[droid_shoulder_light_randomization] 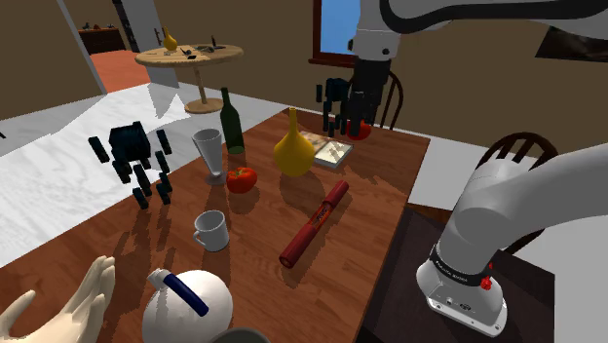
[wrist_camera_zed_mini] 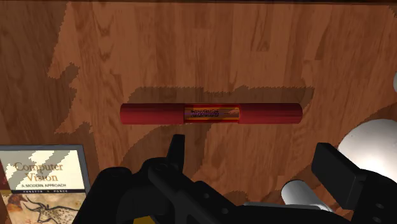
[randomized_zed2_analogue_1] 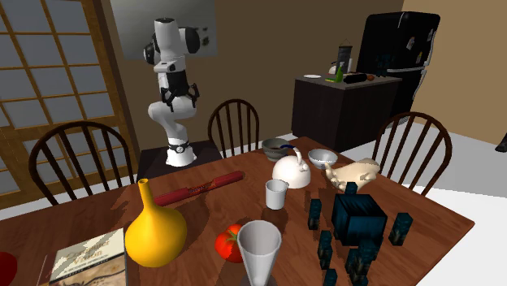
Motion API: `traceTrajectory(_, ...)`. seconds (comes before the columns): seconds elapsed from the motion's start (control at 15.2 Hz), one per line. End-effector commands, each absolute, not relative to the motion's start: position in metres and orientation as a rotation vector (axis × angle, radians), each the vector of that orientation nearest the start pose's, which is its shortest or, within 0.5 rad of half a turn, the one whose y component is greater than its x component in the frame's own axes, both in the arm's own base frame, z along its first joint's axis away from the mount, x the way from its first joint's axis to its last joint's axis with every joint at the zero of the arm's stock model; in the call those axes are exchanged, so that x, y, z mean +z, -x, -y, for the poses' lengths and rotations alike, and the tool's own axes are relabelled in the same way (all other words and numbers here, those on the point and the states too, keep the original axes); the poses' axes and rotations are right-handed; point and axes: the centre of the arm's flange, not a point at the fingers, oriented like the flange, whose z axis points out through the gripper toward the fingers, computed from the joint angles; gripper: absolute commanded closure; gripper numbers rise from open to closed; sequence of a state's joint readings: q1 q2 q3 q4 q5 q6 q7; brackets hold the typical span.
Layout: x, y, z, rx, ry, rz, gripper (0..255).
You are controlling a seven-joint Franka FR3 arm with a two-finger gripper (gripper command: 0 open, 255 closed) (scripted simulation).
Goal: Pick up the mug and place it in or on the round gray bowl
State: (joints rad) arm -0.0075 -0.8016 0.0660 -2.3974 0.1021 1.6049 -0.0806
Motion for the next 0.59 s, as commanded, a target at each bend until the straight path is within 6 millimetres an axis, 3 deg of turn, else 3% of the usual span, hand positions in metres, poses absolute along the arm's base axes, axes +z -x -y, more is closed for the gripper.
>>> traceTrajectory(0.0, 0.578, -0.304, -0.034, -0.014, 3.082, 0.179, 0)
traceTrajectory(0.53, 0.52, -0.371, -0.092, -0.011, 3.08, 0.172, 0)
